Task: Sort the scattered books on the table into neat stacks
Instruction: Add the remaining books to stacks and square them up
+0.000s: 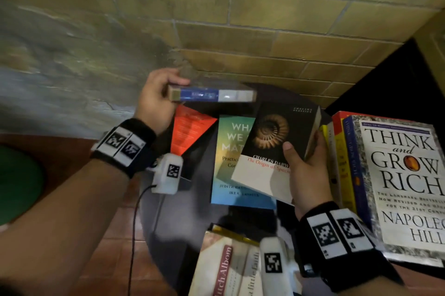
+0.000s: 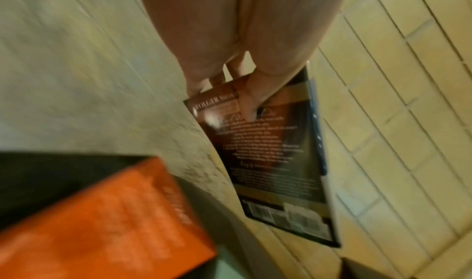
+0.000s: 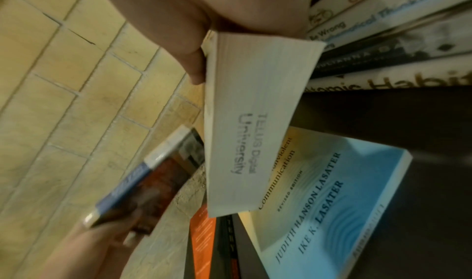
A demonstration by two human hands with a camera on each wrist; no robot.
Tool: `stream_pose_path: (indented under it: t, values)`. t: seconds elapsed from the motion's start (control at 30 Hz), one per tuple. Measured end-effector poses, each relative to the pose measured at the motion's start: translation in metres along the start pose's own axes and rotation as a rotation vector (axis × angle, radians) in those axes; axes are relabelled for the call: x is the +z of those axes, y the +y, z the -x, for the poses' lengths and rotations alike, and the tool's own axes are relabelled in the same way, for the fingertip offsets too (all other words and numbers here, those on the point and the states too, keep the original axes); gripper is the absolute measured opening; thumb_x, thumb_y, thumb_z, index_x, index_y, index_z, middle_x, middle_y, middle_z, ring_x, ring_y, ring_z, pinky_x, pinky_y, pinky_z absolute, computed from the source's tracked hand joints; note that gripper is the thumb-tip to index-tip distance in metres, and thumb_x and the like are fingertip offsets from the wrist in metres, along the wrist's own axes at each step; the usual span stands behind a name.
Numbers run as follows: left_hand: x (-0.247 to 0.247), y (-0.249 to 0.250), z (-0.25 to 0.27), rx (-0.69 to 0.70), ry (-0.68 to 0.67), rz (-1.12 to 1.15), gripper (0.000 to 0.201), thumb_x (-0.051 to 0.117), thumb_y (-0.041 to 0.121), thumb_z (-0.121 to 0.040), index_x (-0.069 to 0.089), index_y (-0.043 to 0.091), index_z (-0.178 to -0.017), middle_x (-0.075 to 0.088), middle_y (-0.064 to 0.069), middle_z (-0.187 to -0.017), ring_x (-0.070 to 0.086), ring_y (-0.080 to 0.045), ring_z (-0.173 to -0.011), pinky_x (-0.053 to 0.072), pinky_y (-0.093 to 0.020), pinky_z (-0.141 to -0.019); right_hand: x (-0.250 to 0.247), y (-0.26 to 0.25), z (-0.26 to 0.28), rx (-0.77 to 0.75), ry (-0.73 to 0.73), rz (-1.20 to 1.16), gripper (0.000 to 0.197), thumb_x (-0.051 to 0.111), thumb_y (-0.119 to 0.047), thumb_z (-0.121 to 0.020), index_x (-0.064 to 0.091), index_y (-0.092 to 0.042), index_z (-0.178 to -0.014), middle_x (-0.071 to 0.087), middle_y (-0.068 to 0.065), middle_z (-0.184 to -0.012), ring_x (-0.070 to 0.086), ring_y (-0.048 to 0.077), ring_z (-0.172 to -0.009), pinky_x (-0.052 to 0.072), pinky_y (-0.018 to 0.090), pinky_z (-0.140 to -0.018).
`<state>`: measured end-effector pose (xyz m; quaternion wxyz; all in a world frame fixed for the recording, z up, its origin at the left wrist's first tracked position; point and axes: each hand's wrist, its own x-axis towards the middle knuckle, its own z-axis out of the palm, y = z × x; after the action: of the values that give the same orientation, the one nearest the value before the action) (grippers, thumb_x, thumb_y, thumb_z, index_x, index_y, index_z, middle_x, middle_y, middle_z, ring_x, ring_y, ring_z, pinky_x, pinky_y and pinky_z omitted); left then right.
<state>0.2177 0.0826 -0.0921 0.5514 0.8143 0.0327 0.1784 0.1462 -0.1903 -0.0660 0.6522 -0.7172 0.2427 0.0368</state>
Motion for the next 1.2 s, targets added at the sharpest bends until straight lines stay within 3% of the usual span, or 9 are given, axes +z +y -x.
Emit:
stream_pose_path:
  t: [0.1,0.27,0.4,0.5,0.6,0.73,0.83,0.97,1.2]
  values:
    - [-0.037,-0.01,0.029,-0.054,-0.087,-0.028,0.043,0.075,-0.002,-0.068,0.06,0.035,-0.086,0.051,-0.006,-0.118,0.053,0.015,-0.107,0.039,-0.013,-0.097,-0.001,0.0,0.002,-0.019,-0.005,0.023,0.089,0.065,-0.054,-0.064,0.023,-0.046,-0.142,0.051,-0.006,-0.141,0.056,0.022,-0.122,0.046,0.052,-0.101]
    - [-0.059,-0.026,0.088,-0.135,-0.185,-0.042,0.065,0.072,-0.011,-0.07,0.067,0.052,-0.086,0.051,-0.005,-0.13,0.05,0.012,-0.118,0.037,-0.013,-0.104,-0.002,0.0,0.001,-0.014,-0.05,0.018,0.076,0.066,-0.035,-0.08,0.024,-0.046,-0.143,0.049,-0.003,-0.142,0.059,0.023,-0.118,0.05,0.053,-0.096]
    - [-0.048,-0.014,0.124,-0.135,-0.229,0.021,0.049,0.064,-0.032,-0.064,0.07,0.007,-0.093,0.043,-0.018,-0.129,0.049,0.02,-0.113,0.039,-0.001,-0.091,-0.005,-0.003,0.002,-0.017,-0.066,0.016,0.069,0.062,-0.023,-0.09,0.025,-0.044,-0.144,0.049,-0.001,-0.14,0.062,0.023,-0.111,0.053,0.05,-0.092]
    - [-0.046,-0.014,0.146,-0.123,-0.304,0.038,0.028,0.063,-0.02,-0.068,0.067,-0.014,-0.095,0.043,-0.013,-0.132,0.044,0.023,-0.117,0.036,-0.001,-0.094,-0.006,-0.008,0.006,-0.034,-0.089,0.022,0.066,0.061,-0.021,-0.092,0.026,-0.043,-0.143,0.052,-0.003,-0.134,0.065,0.02,-0.103,0.055,0.044,-0.085]
    - [-0.046,-0.017,0.161,-0.008,-0.492,-0.233,0.028,0.051,-0.007,-0.078,0.072,-0.001,-0.095,0.043,0.016,-0.135,0.024,0.023,-0.131,0.017,-0.003,-0.109,-0.007,-0.011,0.007,-0.039,-0.102,0.046,0.063,0.06,-0.021,-0.092,0.027,-0.045,-0.14,0.052,-0.007,-0.127,0.064,0.019,-0.102,0.055,0.042,-0.084]
    - [-0.052,-0.022,0.163,0.088,-0.529,-0.279,0.04,0.035,0.008,-0.074,0.071,0.018,-0.09,0.048,0.0,-0.131,0.045,-0.007,-0.128,0.028,-0.014,-0.11,-0.005,-0.009,0.008,-0.041,-0.087,0.066,0.064,0.061,-0.023,-0.091,0.027,-0.044,-0.141,0.051,-0.005,-0.131,0.063,0.022,-0.105,0.055,0.044,-0.087]
    - [-0.05,-0.028,0.131,-0.068,-0.364,-0.443,0.032,0.053,0.019,-0.086,0.062,0.018,-0.117,0.049,-0.009,-0.133,0.047,-0.023,-0.126,0.032,-0.028,-0.11,-0.004,-0.01,0.007,-0.019,-0.08,0.036,0.064,0.061,-0.022,-0.092,0.026,-0.044,-0.141,0.05,-0.008,-0.12,0.064,0.02,-0.102,0.055,0.04,-0.083]
    - [-0.04,-0.036,0.086,-0.57,-0.311,-0.578,0.083,0.075,0.051,-0.075,0.042,0.011,-0.14,0.045,-0.014,-0.145,0.044,-0.031,-0.132,0.035,-0.041,-0.111,-0.005,-0.011,0.009,-0.006,-0.068,0.044,0.067,0.061,-0.023,-0.092,0.025,-0.043,-0.143,0.049,-0.009,-0.119,0.064,0.019,-0.1,0.055,0.04,-0.081]
    - [-0.049,-0.03,0.073,-0.711,-0.421,-0.648,0.031,0.07,0.043,-0.083,0.061,0.017,-0.096,0.065,-0.008,-0.095,0.055,-0.023,-0.082,0.04,-0.029,-0.075,-0.012,-0.01,0.01,-0.014,-0.059,0.063,0.069,0.061,-0.024,-0.091,0.023,-0.045,-0.144,0.05,-0.006,-0.128,0.065,0.019,-0.099,0.056,0.037,-0.078]
